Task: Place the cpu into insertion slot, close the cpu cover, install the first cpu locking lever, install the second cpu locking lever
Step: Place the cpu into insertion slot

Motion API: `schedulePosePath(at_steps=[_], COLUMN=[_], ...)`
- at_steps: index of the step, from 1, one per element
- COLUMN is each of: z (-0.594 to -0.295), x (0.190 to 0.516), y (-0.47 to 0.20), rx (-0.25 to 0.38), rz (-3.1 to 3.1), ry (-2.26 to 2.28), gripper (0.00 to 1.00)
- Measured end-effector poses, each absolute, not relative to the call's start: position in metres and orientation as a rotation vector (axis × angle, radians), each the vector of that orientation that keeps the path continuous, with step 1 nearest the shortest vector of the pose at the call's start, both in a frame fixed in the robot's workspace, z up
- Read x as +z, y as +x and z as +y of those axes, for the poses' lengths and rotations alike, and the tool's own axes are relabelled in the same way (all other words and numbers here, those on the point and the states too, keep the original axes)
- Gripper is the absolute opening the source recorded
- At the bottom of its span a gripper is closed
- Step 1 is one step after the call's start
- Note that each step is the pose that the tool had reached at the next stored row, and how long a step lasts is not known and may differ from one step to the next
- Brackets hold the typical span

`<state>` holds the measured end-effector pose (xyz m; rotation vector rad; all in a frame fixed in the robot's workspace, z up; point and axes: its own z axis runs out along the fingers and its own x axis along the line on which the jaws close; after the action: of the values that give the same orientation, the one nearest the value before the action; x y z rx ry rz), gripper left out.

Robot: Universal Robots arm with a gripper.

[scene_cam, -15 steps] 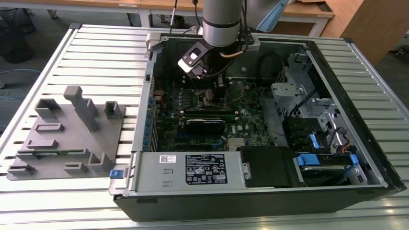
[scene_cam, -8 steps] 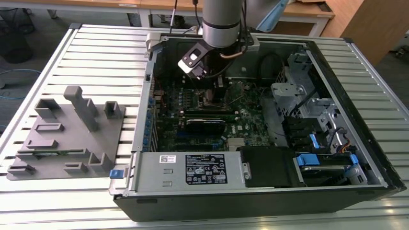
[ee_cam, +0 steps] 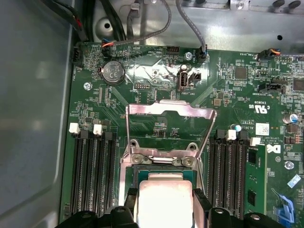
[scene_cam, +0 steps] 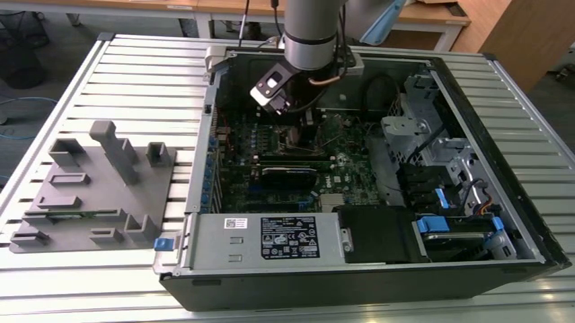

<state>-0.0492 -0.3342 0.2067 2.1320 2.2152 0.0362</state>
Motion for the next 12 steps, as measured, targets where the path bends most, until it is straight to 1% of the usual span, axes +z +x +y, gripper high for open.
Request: schedulePosePath(at_steps=[12], z=[-0.3339], x=[0.2044], y=[-0.0501], rx=[0.036], rz=[2.215], ry=[2.132], gripper=[0.54])
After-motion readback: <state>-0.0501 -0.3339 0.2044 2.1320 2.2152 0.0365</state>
